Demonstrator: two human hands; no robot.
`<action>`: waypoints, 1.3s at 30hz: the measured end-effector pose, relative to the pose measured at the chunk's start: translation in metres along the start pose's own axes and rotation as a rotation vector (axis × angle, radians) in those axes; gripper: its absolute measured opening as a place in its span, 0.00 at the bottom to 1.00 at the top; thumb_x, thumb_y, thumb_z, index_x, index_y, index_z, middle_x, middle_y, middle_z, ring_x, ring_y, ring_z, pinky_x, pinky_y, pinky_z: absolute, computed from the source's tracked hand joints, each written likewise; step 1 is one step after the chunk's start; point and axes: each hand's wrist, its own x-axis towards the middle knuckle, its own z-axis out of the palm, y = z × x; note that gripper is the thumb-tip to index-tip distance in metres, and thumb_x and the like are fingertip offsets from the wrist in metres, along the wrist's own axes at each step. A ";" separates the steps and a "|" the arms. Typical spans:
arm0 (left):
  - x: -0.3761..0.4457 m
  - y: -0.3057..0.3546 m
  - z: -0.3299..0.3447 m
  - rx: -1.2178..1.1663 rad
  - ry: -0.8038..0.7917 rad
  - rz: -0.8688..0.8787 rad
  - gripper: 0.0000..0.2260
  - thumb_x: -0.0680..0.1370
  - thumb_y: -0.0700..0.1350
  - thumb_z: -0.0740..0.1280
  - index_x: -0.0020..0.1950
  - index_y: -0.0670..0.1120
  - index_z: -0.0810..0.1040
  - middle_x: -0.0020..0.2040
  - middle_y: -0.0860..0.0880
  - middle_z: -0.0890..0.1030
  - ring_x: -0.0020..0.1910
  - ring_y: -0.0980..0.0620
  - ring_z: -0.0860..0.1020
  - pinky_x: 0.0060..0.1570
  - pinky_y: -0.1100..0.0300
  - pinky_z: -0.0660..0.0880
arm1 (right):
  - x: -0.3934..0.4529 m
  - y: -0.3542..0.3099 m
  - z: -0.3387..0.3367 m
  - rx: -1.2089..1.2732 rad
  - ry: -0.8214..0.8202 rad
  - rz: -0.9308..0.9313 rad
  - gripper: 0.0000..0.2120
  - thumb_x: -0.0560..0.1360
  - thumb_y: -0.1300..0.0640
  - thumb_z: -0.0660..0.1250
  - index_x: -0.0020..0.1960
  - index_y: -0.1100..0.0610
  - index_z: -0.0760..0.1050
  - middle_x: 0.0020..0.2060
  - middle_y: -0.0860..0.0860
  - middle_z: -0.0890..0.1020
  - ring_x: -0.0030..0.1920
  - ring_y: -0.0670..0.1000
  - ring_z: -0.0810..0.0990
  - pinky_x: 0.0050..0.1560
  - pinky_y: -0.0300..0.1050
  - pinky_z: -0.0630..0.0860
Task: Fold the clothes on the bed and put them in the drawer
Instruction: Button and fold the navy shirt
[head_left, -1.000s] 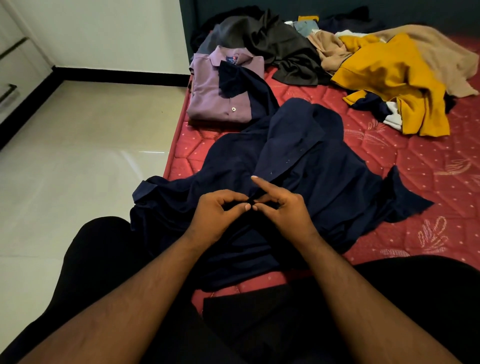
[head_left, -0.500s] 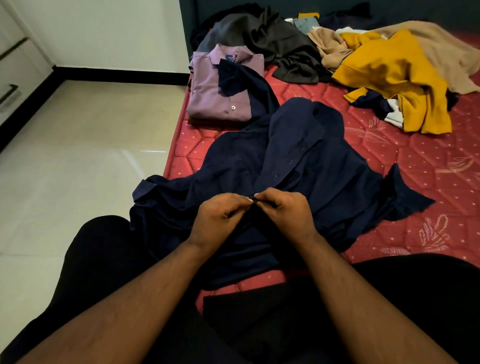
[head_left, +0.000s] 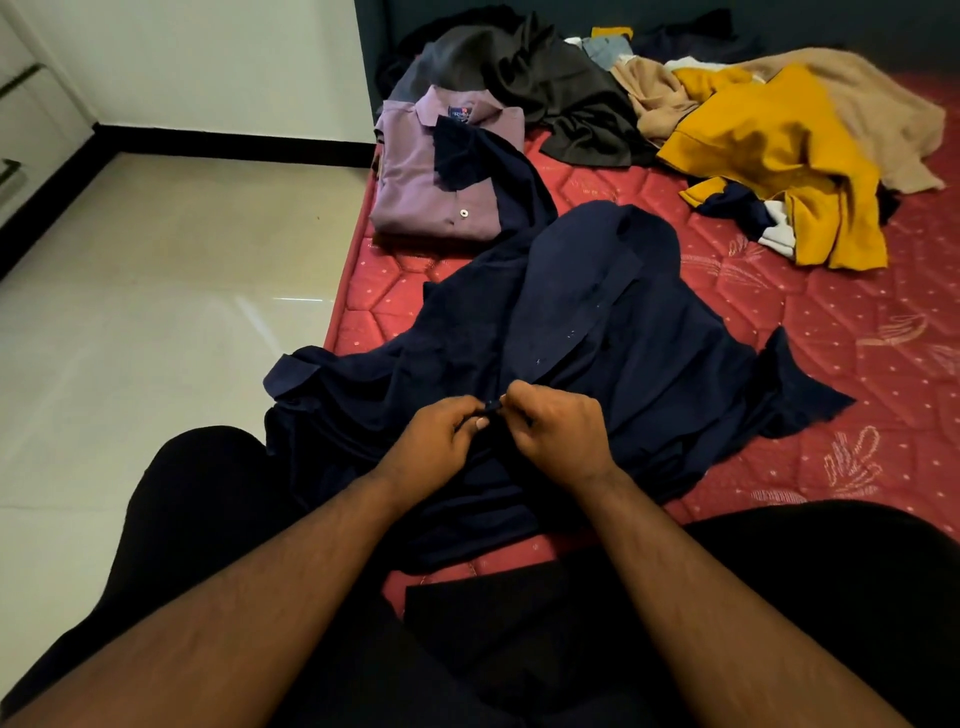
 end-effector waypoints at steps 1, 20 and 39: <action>-0.001 -0.005 -0.005 0.089 -0.050 0.012 0.09 0.78 0.42 0.63 0.51 0.39 0.79 0.46 0.44 0.82 0.45 0.51 0.79 0.51 0.52 0.75 | 0.001 0.002 -0.001 0.053 -0.082 0.042 0.08 0.73 0.50 0.65 0.39 0.54 0.72 0.29 0.47 0.78 0.29 0.52 0.78 0.27 0.47 0.74; 0.024 0.028 -0.027 0.306 0.020 0.081 0.14 0.75 0.48 0.60 0.52 0.46 0.83 0.49 0.48 0.83 0.48 0.44 0.79 0.50 0.51 0.75 | -0.006 0.051 -0.013 0.087 -0.533 0.250 0.15 0.74 0.55 0.72 0.60 0.51 0.80 0.55 0.49 0.82 0.56 0.51 0.80 0.58 0.50 0.76; 0.025 0.030 -0.009 -0.591 0.358 -0.292 0.09 0.76 0.34 0.69 0.47 0.48 0.81 0.40 0.52 0.82 0.39 0.61 0.77 0.44 0.68 0.74 | -0.001 0.033 -0.026 -0.016 -0.117 0.021 0.13 0.75 0.49 0.61 0.48 0.53 0.82 0.41 0.48 0.80 0.39 0.51 0.79 0.39 0.46 0.74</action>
